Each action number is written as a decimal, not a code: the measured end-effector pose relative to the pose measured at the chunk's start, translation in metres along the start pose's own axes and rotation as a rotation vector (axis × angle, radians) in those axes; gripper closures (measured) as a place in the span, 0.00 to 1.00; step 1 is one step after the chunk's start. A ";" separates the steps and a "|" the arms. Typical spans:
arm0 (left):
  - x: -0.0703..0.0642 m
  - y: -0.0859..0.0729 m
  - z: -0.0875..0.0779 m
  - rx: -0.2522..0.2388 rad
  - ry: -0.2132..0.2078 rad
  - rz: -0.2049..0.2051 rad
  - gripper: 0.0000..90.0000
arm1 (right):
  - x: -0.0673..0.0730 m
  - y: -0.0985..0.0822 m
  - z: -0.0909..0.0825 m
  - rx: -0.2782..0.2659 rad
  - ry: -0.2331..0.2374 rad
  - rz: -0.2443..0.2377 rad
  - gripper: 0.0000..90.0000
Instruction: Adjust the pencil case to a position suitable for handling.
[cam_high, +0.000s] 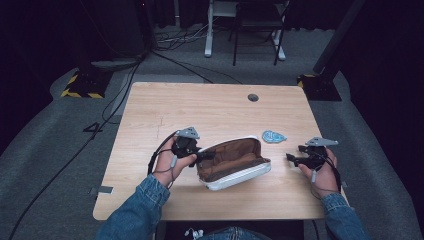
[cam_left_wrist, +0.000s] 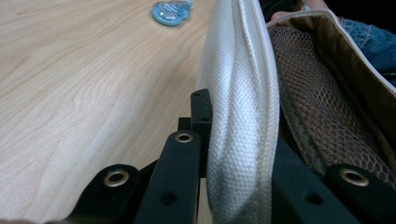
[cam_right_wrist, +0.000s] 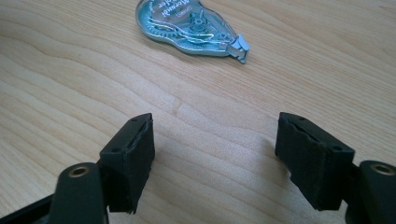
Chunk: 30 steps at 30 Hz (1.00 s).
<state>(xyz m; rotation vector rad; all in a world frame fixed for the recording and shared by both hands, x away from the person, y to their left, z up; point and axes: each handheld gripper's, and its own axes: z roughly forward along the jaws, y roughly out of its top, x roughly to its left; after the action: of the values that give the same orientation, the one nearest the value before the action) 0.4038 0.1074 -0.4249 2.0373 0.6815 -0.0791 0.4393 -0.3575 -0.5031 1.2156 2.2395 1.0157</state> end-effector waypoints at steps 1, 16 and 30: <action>0.000 -0.001 0.002 0.003 -0.003 0.005 0.96 | 0.000 0.000 0.000 0.000 0.000 0.000 0.32; -0.005 -0.017 0.025 0.014 -0.030 0.019 0.95 | 0.001 -0.001 -0.001 0.001 0.000 0.000 0.32; 0.003 -0.030 0.033 0.024 -0.027 0.027 0.95 | 0.001 -0.001 -0.001 0.002 0.000 0.001 0.32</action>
<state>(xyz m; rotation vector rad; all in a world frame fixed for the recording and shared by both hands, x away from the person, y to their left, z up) 0.3983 0.0938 -0.4672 2.0645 0.6390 -0.0999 0.4381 -0.3575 -0.5030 1.2170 2.2409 1.0145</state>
